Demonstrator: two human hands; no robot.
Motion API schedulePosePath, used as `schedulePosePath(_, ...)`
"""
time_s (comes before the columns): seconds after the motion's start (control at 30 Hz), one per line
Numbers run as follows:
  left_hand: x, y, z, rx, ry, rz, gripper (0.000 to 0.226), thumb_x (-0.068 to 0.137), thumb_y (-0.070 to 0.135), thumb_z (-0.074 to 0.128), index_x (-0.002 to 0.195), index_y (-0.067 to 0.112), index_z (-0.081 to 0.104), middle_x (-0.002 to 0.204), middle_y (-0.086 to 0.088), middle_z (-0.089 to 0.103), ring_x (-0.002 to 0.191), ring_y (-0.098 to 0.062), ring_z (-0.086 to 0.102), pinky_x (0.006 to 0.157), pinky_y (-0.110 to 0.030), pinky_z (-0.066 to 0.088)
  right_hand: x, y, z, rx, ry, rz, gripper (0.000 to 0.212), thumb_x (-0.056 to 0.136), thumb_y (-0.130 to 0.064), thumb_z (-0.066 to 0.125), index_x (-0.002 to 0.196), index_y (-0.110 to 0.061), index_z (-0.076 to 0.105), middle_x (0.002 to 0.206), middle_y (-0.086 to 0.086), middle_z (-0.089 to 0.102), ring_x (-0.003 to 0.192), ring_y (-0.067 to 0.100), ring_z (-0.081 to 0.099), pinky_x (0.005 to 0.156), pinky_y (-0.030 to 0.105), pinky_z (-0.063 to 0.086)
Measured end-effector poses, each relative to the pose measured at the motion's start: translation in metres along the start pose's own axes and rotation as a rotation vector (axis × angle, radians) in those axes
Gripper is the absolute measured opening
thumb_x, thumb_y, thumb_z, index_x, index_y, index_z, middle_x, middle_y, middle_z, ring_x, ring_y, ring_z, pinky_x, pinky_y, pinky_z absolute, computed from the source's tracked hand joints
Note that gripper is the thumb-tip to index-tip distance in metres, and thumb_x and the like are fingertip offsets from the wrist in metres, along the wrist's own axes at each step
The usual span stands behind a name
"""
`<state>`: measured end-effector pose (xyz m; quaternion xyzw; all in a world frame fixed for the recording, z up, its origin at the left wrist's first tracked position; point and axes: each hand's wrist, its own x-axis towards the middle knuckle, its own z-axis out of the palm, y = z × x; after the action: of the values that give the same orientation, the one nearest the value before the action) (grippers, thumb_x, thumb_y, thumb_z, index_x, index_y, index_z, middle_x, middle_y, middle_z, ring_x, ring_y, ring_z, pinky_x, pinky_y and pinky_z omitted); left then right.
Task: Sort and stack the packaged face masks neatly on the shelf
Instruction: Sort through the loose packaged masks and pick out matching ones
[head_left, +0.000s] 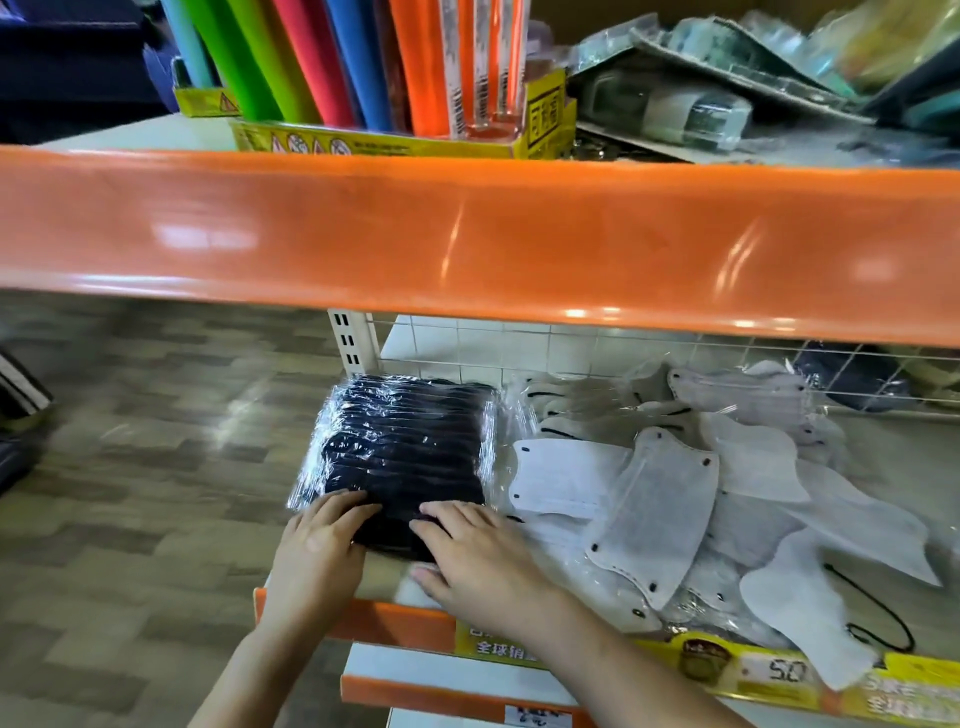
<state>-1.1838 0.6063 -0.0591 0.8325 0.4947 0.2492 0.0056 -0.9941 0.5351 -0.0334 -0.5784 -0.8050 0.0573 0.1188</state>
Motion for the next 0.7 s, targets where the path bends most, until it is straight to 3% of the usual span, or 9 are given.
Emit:
schedulePosePath(0.07, 0.001, 0.001, -0.003, -0.008, -0.052, -0.009, 0.051, 0.064, 0.027, 0.038, 0.097, 0.019, 0.075, 0.105, 0.000, 0.069, 0.103, -0.016, 0.049, 0.073, -0.039, 0.051, -0.001, -0.001, 0.000, 0.001, 0.006, 0.019, 0.051, 0.097, -0.043, 0.037, 0.139, -0.016, 0.045, 0.147, 0.002, 0.040, 0.135, 0.020, 0.034, 0.110, 0.037, 0.026)
schedulePosePath(0.17, 0.003, 0.002, -0.006, 0.004, -0.161, -0.006, 0.052, 0.067, 0.050, 0.047, 0.102, 0.021, 0.074, 0.111, 0.000, 0.067, 0.108, -0.017, 0.047, 0.074, -0.041, 0.051, 0.000, 0.000, 0.004, -0.032, 0.010, 0.047, 0.049, 0.091, -0.044, 0.033, 0.126, -0.021, 0.060, 0.132, -0.002, 0.056, 0.121, 0.016, 0.051, 0.101, 0.033, 0.042)
schedulePosePath(0.23, 0.005, 0.000, -0.007, 0.023, -0.222, 0.007, 0.063, 0.063, 0.065, 0.048, 0.105, 0.024, 0.072, 0.115, 0.000, 0.065, 0.110, -0.016, 0.046, 0.075, -0.042, 0.052, 0.001, -0.001, 0.006, -0.031, 0.060, 0.085, 0.046, 0.088, -0.042, 0.037, 0.121, -0.023, 0.063, 0.130, -0.002, 0.057, 0.123, 0.016, 0.051, 0.099, 0.034, 0.047)
schedulePosePath(0.33, 0.008, -0.001, -0.007, 0.040, -0.263, 0.035, 0.068, 0.065, 0.072, 0.047, 0.110, 0.026, 0.069, 0.119, 0.001, 0.062, 0.113, -0.016, 0.045, 0.077, -0.044, 0.052, 0.002, -0.001, 0.005, 0.049, 0.022, 0.124, 0.045, 0.097, -0.034, 0.044, 0.139, -0.019, 0.045, 0.154, 0.005, 0.027, 0.146, 0.021, 0.014, 0.115, 0.041, 0.020)
schedulePosePath(0.4, 0.009, -0.001, -0.007, 0.052, -0.276, 0.041, 0.067, 0.067, 0.072, 0.046, 0.112, 0.028, 0.069, 0.122, 0.002, 0.061, 0.115, -0.017, 0.047, 0.079, -0.044, 0.052, 0.003, 0.001, 0.004, 0.039, 0.027, 0.138, 0.046, 0.099, -0.034, 0.045, 0.142, -0.019, 0.040, 0.158, 0.006, 0.017, 0.147, 0.022, 0.005, 0.117, 0.042, 0.012)
schedulePosePath(0.5, 0.010, -0.001, -0.007, 0.087, -0.260, 0.060, 0.059, 0.071, 0.064, 0.044, 0.110, 0.027, 0.070, 0.121, 0.001, 0.062, 0.114, -0.023, 0.054, 0.078, -0.044, 0.052, 0.006, -0.002, 0.006, 0.029, 0.029, 0.166, 0.041, 0.096, -0.032, 0.049, 0.135, -0.018, 0.047, 0.154, 0.008, 0.026, 0.145, 0.026, 0.016, 0.114, 0.044, 0.021)
schedulePosePath(0.6, 0.009, -0.003, -0.008, 0.110, -0.216, 0.072, 0.067, 0.074, 0.076, 0.038, 0.106, 0.027, 0.071, 0.119, 0.002, 0.064, 0.114, -0.020, 0.051, 0.077, -0.046, 0.052, 0.010, -0.004, 0.012, -0.047, 0.049, 0.185, 0.036, 0.084, -0.042, 0.058, 0.113, -0.022, 0.062, 0.136, 0.006, 0.051, 0.130, 0.025, 0.045, 0.099, 0.043, 0.044)
schedulePosePath(0.7, 0.008, -0.007, -0.009, 0.044, -0.136, 0.012, 0.075, 0.084, 0.077, 0.027, 0.111, 0.021, 0.069, 0.122, -0.004, 0.062, 0.115, -0.022, 0.047, 0.079, -0.049, 0.050, 0.010, -0.007, 0.010, -0.005, 0.160, 0.194, 0.038, 0.082, -0.050, 0.043, 0.100, -0.028, 0.068, 0.119, -0.002, 0.061, 0.114, 0.017, 0.056, 0.089, 0.036, 0.052)
